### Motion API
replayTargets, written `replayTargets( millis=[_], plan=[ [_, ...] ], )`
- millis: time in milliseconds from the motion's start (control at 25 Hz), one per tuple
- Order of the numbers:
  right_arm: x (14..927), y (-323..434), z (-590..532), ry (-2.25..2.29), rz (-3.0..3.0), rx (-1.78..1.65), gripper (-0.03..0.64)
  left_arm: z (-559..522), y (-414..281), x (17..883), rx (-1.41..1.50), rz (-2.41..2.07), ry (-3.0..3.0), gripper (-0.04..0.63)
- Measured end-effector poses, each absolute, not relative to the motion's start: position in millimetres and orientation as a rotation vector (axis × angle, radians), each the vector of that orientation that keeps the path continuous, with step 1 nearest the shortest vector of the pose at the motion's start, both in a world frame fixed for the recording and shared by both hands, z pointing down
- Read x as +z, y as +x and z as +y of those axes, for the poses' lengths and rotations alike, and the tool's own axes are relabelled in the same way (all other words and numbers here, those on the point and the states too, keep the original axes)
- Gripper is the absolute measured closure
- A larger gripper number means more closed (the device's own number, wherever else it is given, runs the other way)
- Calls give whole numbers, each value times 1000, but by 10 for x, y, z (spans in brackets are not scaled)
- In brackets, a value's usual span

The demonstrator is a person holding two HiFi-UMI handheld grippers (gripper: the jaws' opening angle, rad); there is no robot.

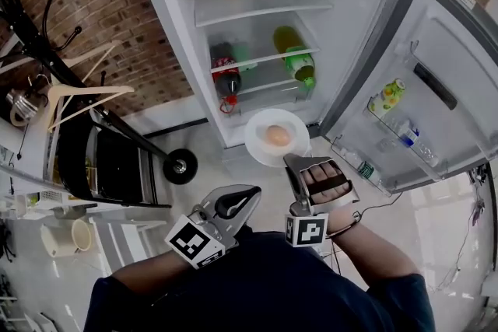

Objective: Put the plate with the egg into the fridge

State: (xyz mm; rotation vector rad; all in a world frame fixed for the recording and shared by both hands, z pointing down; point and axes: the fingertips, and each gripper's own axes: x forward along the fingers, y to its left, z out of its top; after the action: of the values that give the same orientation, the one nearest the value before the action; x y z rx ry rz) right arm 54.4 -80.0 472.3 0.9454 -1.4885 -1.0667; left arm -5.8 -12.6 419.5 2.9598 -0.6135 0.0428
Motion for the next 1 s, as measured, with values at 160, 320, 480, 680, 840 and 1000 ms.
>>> replayTargets(
  millis=[160,320,480,680,840,1000],
  plan=[
    [4695,416,-1130,955,-1469,-1059,594,-447,-212,4121,16,-610,2948,600],
    [4660,295,-1417,966,-1451,-1043,594,-691,-353,4084,-3,-583,2948,600],
    [4672,254,-1682,976,-1426,-1022,594,-891,-486,4111,10,-554,2954,600],
    [4743,339,-1955,964,-1425,-1006,594,-1065,-474,4109,6,-585,2943,600],
    [4768,370,-2168,930,-1439,-1038,594,-1199,-415,4059,-10,-654,2936,600],
    [4856,417,-2393,886,-1448,-1053,594,-1287,-339,4028,-27,-719,2928,600]
  ],
)
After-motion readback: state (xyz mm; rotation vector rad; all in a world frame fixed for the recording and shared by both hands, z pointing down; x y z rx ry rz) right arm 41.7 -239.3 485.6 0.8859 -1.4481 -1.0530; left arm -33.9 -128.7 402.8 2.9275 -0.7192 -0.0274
